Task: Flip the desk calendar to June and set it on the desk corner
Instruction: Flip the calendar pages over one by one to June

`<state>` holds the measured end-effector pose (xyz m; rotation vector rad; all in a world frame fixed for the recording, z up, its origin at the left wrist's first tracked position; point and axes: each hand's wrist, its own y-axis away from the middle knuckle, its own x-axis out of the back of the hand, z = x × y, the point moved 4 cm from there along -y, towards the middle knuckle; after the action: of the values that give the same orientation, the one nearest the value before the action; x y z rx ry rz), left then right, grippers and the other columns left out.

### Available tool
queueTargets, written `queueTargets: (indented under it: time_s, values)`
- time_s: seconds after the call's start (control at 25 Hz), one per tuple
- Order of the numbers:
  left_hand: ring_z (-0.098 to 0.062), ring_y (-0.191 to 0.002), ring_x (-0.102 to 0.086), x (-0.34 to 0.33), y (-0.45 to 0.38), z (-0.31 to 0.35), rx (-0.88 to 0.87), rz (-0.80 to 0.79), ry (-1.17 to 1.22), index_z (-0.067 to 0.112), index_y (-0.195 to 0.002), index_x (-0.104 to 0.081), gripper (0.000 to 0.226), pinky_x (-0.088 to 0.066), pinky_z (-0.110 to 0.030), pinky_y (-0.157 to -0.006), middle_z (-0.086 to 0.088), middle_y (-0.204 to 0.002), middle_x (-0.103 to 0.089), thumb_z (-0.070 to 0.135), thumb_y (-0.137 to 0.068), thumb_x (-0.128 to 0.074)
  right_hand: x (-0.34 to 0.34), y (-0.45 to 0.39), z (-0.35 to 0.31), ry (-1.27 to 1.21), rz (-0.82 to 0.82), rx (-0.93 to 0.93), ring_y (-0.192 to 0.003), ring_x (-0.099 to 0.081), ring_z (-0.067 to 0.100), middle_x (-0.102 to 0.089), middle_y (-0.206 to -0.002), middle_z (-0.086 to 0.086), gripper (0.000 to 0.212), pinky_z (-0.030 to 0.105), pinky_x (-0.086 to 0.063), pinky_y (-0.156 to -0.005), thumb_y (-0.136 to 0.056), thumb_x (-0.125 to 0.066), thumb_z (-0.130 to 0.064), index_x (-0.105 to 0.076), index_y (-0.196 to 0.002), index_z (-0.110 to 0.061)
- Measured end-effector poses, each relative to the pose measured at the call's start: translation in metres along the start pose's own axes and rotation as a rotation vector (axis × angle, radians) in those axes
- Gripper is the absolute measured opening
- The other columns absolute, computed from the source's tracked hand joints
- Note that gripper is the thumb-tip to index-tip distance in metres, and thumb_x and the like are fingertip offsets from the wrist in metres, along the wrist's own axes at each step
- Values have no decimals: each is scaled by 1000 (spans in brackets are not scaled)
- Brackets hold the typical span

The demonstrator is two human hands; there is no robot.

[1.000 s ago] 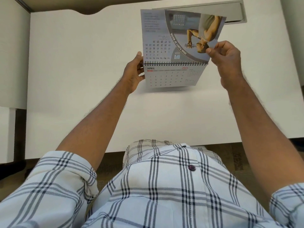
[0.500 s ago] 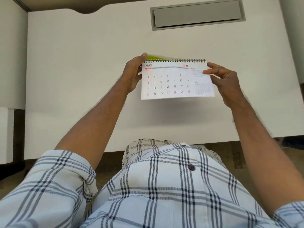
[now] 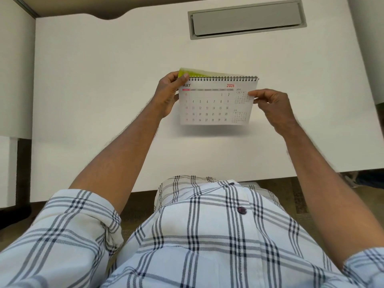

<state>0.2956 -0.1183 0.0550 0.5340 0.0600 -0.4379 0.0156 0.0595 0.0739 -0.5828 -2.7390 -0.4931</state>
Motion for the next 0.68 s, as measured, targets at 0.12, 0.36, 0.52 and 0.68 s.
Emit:
queueTargets:
  time_s: [0.12, 0.36, 0.52, 0.68]
  values:
    - [-12, -93, -69, -1, 2, 1, -16, -16, -1, 14, -112, -67, 17, -58, -33, -85, 2, -98, -73, 21, -97, -72, -2, -1, 4, 50, 1, -26, -87, -63, 4, -73, -100, -5, 44, 15, -47, -75, -87, -52, 5, -75, -111, -24]
    - [-12, -95, -70, -3, 3, 4, -20, -27, -7, 14, -113, -65, 19, -59, -31, -84, -3, -103, -71, 17, -96, -73, -4, -6, 5, 161, 8, -70, -72, -54, 1, -68, -97, -9, 37, 16, -43, -58, -90, -56, -6, -75, -112, -29]
    - [-16, -94, -65, -1, 2, 4, 5, -23, 23, 20, -104, -68, 8, -56, -36, -90, 1, -97, -74, 27, -100, -67, 11, -15, -14, 60, 259, -120, -58, -54, 2, -67, -80, -8, 33, 20, -42, -54, -81, -48, -6, -68, -80, -31]
    - [-17, -97, -64, -5, 2, 8, 2, -56, 23, 24, -109, -71, 14, -52, -39, -93, 4, -98, -75, 17, -102, -61, 17, -36, -35, -82, 266, -220, -73, -61, 10, -69, -92, -7, 20, 24, -45, -65, -89, -52, -20, -69, -98, -26]
